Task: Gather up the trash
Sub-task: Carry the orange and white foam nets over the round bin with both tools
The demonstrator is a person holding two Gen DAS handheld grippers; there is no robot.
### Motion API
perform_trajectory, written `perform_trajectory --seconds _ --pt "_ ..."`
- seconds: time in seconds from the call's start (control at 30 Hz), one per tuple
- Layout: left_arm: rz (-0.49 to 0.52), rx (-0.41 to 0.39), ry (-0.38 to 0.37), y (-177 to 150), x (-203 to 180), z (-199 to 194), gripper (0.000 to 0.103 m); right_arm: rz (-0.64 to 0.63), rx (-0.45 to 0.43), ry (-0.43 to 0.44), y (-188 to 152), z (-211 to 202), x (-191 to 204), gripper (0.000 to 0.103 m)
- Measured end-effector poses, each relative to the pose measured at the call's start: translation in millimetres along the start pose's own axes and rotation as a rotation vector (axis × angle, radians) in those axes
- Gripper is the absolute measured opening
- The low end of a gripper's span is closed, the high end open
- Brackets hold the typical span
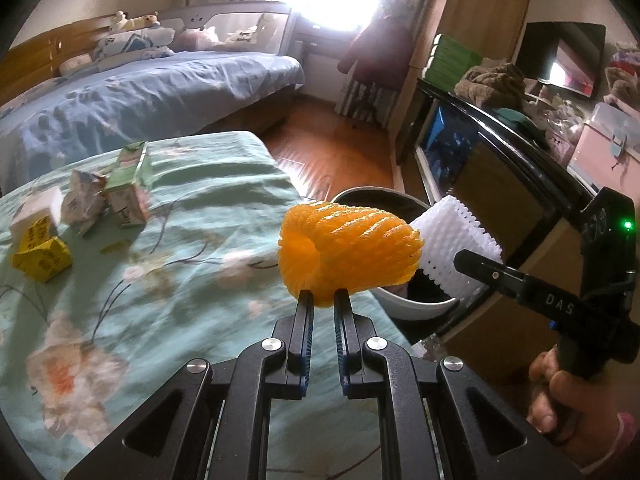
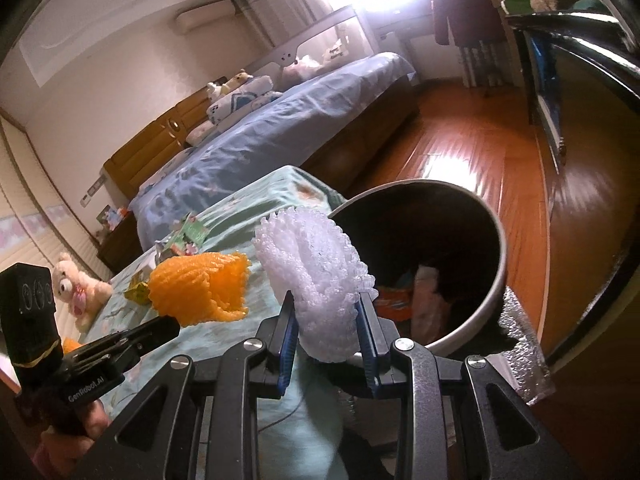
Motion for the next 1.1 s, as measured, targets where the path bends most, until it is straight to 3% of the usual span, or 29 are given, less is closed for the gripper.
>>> perform_trajectory --seconds 1.1 --pt "0.082 0.056 -0.018 42 -42 83 0.009 0.037 0.008 -0.125 33 22 -65 0.028"
Point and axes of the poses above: each gripper's, at about its wrist camera, not at the fingertips, and z roughly the way its jaws point, x to its left, y to its top, the point moved 9 cm from there along z, roughly the way its jaws point, and after that the axes turned 2 degrees about z, right-handed, at the moved point
